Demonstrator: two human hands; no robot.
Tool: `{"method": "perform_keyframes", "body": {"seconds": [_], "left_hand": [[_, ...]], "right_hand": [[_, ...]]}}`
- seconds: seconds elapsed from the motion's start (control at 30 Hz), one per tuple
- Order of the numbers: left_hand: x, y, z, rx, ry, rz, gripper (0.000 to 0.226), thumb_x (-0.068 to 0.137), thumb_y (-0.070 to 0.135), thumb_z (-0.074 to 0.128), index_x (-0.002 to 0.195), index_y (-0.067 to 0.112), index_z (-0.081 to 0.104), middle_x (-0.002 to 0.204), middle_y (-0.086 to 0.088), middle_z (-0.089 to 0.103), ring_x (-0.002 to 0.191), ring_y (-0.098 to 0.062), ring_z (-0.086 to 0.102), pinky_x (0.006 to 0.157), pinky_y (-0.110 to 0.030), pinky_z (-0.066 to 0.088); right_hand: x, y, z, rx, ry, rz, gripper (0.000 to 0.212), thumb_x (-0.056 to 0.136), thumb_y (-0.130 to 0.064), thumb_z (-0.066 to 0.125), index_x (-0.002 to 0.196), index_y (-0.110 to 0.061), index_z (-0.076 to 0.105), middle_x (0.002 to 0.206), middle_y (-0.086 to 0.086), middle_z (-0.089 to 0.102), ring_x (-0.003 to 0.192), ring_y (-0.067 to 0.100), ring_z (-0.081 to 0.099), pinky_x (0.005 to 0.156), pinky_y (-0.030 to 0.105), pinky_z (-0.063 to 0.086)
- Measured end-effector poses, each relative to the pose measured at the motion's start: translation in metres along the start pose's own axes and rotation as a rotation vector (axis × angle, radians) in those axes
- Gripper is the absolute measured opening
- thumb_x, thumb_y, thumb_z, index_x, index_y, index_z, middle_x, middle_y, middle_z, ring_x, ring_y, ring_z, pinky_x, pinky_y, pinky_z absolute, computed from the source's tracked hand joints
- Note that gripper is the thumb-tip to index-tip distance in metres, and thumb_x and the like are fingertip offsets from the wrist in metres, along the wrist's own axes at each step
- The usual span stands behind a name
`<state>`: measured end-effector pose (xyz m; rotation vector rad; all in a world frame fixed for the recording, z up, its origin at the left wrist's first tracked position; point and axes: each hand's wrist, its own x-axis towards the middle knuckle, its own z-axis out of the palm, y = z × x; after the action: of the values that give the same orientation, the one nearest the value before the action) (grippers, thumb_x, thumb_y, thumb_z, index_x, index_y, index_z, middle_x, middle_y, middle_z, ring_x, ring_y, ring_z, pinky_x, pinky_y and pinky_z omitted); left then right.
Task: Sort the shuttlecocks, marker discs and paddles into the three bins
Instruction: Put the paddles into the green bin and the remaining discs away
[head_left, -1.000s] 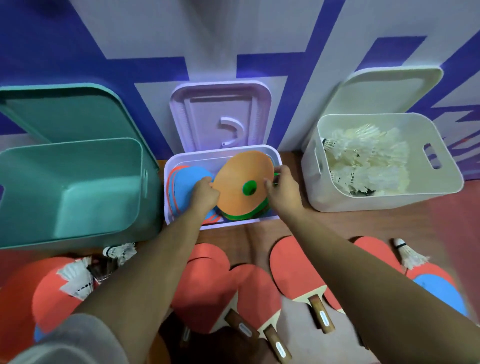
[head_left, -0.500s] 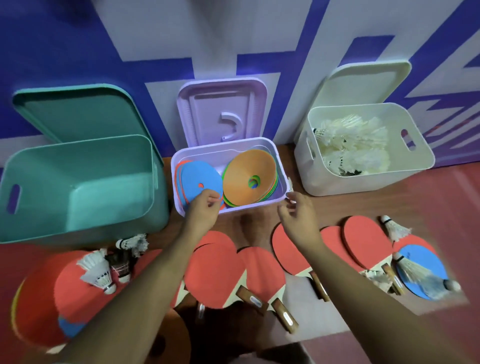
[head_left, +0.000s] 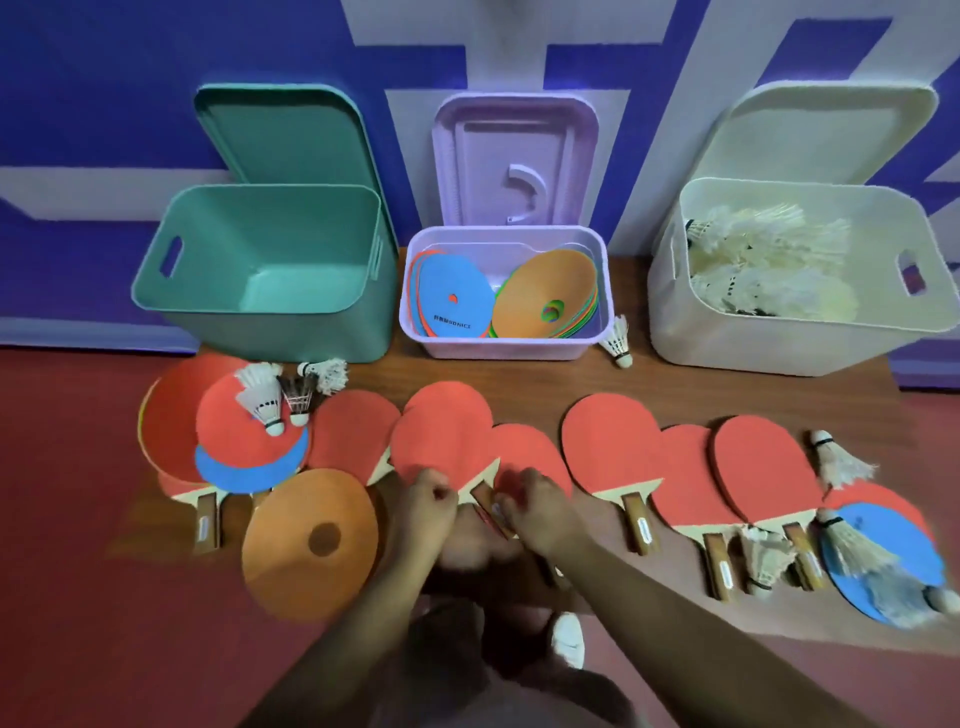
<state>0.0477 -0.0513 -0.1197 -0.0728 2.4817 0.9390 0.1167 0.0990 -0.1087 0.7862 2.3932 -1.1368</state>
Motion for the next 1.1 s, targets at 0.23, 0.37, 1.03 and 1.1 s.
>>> {"method": "perform_keyframes", "body": {"seconds": [0.23,0.37,1.03,1.1], "left_hand": [[-0.022,0.005,0.003,-0.148,0.204,-0.072,0.014,0.085,0.014,0.065,0.077,0.011,0.054,0.079,-0.012,0.064,0.077,-0.024,0.059,0.068,-0.029,0.041],[-0.021,-0.011,0.006,-0.299,0.212,-0.185,0.027,0.075,0.033,0.068,0.072,0.007,0.062,0.063,-0.004,0.066,0.058,-0.022,0.069,0.058,-0.032,0.057],[-0.021,0.043,0.047,-0.968,-0.344,-0.281,0.049,0.088,-0.006,0.059,0.131,0.017,0.051,0.123,-0.01,0.066,0.109,-0.033,0.065,0.097,-0.051,0.048],[-0.019,0.039,0.05,-0.95,-0.355,-0.288,0.054,0.088,-0.007,0.059,0.134,0.019,0.049,0.125,-0.01,0.065,0.109,-0.033,0.065,0.098,-0.053,0.048]], "right_hand": [[0.018,0.007,0.015,0.158,-0.103,-0.028,0.006,0.085,-0.017,0.06,0.085,-0.017,0.067,0.084,0.005,0.067,0.088,0.025,0.063,0.071,0.024,0.039],[0.017,0.011,0.014,0.333,-0.196,-0.01,0.011,0.082,-0.016,0.072,0.086,-0.006,0.067,0.087,0.0,0.065,0.08,0.017,0.059,0.074,0.027,0.044],[-0.009,0.127,-0.062,-0.158,0.012,0.375,0.063,0.075,-0.045,0.063,0.125,-0.01,0.047,0.121,0.014,0.048,0.114,0.037,0.049,0.085,0.038,0.045],[-0.007,0.13,-0.051,-0.223,0.024,0.283,0.043,0.086,-0.026,0.059,0.124,-0.011,0.049,0.122,0.014,0.049,0.115,0.035,0.049,0.077,0.035,0.04]]}}
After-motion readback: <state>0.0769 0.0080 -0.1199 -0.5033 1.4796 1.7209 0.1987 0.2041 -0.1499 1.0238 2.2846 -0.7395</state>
